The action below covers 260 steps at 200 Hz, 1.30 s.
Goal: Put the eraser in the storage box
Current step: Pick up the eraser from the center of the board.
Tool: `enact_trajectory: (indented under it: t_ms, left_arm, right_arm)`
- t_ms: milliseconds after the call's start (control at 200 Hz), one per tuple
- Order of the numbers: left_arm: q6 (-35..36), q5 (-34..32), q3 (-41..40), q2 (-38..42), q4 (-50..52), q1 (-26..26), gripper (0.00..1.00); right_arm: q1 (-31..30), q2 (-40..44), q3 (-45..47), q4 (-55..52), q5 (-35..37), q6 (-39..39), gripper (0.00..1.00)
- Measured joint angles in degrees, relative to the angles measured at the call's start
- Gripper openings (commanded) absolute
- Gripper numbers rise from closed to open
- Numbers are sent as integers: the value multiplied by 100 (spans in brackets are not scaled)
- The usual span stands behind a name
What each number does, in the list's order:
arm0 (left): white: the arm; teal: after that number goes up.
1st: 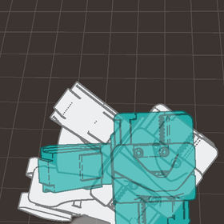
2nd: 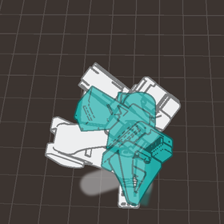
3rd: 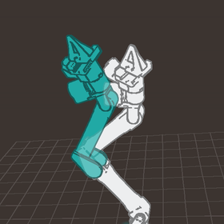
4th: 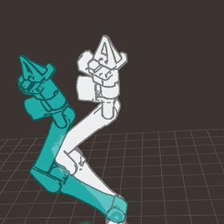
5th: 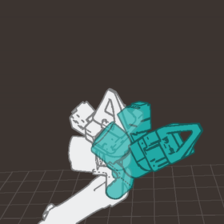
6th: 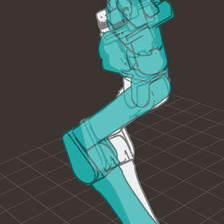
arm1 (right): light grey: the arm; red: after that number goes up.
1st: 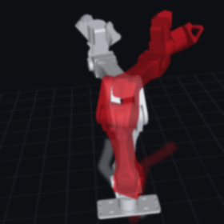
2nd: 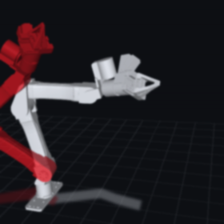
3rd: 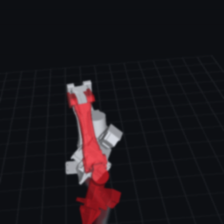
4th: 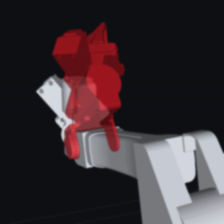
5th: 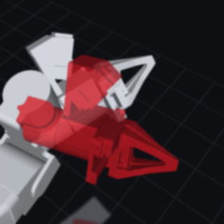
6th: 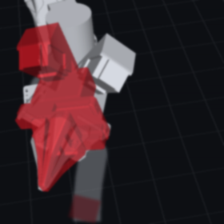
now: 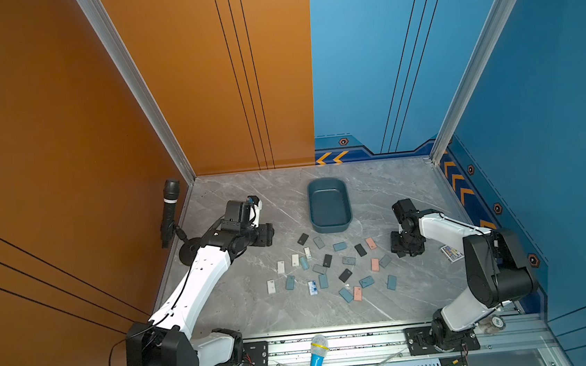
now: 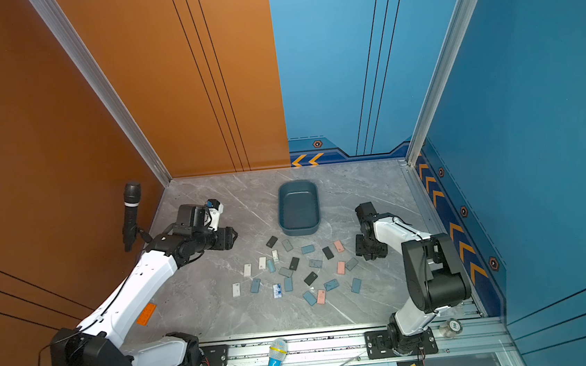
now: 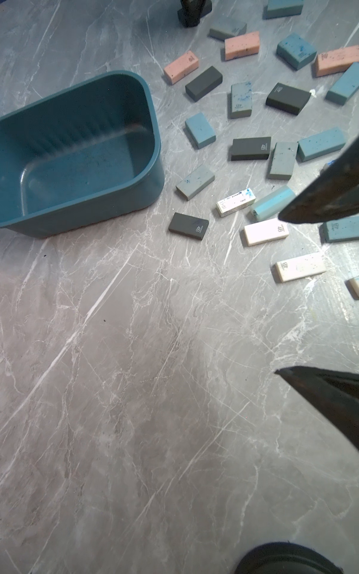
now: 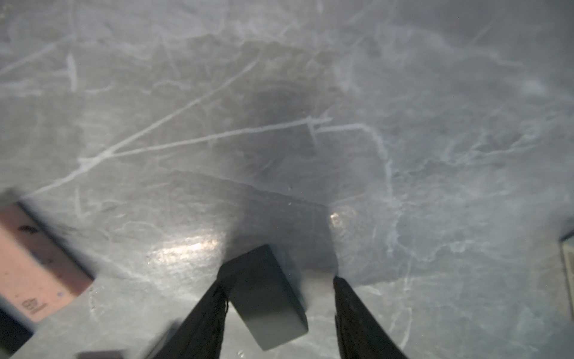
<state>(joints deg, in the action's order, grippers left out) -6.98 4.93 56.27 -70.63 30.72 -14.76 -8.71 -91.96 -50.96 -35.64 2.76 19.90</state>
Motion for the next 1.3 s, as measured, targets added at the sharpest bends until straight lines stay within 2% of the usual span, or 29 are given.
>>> enact_trajectory:
  t_ms: [220, 345, 676, 851, 1121, 1302]
  left_arm:
    - [-2, 0, 0, 0, 26, 0, 72]
    - [-2, -2, 0, 0, 42, 0, 72]
    - [-2, -28, 0, 0, 44, 0, 71]
    - [-2, -44, 0, 0, 44, 0, 71]
    - [-22, -42, 0, 0, 44, 0, 71]
    - [-26, -42, 0, 0, 46, 0, 71]
  right_arm:
    - [-46, -85, -70, 0, -2, 98, 30]
    - [-52, -85, -70, -4, -11, 129, 23]
    - [-52, -83, -155, -151, -15, 140, 20]
    - [-74, 52, -490, -435, -20, 140, 20]
    - [-468, 267, -1633, -876, -17, 142, 21]
    - [-885, -11, -2649, -1134, -22, 160, 21]
